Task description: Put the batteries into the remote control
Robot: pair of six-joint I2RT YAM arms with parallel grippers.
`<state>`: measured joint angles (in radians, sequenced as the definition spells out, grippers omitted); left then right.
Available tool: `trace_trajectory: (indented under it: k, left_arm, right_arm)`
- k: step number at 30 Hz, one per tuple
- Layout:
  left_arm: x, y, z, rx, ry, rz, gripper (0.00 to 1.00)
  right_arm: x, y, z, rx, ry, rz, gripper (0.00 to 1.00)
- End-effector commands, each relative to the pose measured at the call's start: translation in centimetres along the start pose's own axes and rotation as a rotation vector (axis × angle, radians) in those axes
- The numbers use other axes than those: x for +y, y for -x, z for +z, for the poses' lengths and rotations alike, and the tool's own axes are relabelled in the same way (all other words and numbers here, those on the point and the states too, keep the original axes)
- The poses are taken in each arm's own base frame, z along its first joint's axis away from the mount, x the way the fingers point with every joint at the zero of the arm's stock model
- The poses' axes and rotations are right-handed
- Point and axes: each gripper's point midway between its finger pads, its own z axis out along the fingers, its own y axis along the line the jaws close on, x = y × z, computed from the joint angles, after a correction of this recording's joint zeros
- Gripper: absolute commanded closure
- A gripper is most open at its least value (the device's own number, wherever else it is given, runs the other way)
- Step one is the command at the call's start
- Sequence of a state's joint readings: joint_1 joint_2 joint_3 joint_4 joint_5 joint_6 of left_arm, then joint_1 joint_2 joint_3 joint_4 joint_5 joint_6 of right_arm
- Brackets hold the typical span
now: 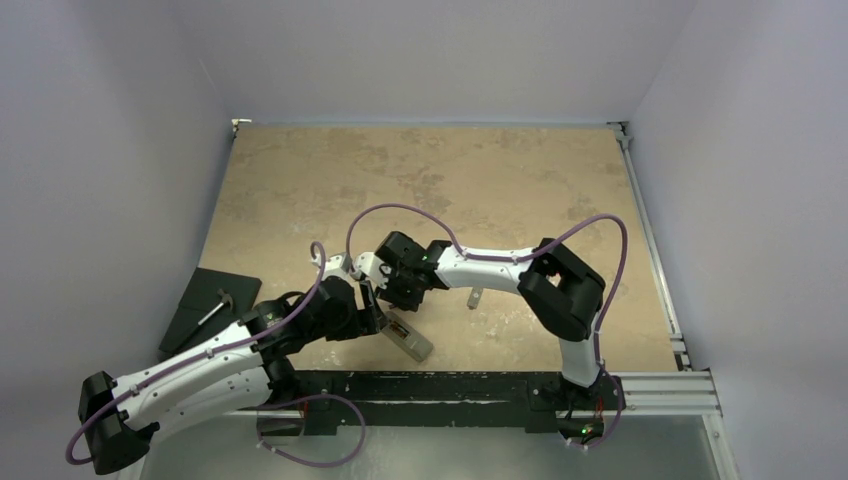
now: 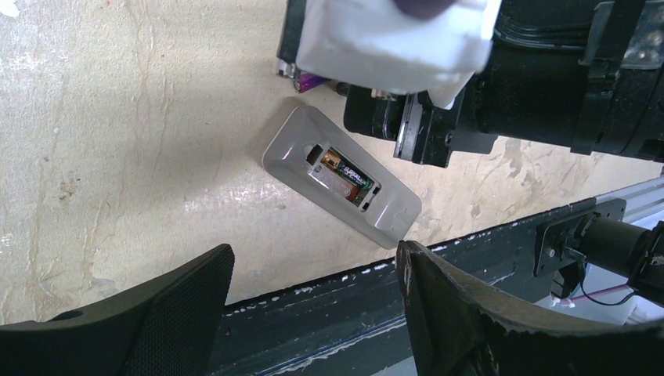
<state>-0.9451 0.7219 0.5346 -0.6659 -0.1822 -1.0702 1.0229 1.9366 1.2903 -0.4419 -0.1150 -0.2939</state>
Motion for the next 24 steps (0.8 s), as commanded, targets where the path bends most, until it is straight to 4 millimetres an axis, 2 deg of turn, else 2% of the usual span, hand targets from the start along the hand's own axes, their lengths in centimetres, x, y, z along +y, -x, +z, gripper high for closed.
trace_trajectory:
  k: [1,4,7,14,24]
  left_arm:
    - [-1.1,0.5,-0.1,-0.012,-0.039,0.017,0.24]
    - [-1.2,0.5,-0.1,-0.013,-0.038,0.020,0.24]
    - [-1.1,0.5,0.0,-0.012,-0.034,0.021,0.24]
    - [-0.9,0.5,0.3,-0.017,-0.031,0.018,0.24]
    - [-0.6,0.8,0.8,-0.037,-0.008,0.035,0.24]
  right_arm:
    - [0.0,-1.9,1.1,0.067,-0.022,0.038,0.69]
    - [0.1,-2.5,1.1,0.085,-0.028,0.057,0.81]
    - [0.4,-2.7,0.8,0.079,-0.027,0.084,1.00]
    - [1.1,-2.5,-0.8,0.026,-0.023,0.163,1.00]
    - [0.9,-2.5,-5.2,-0.024,-0.104,0.280,1.00]
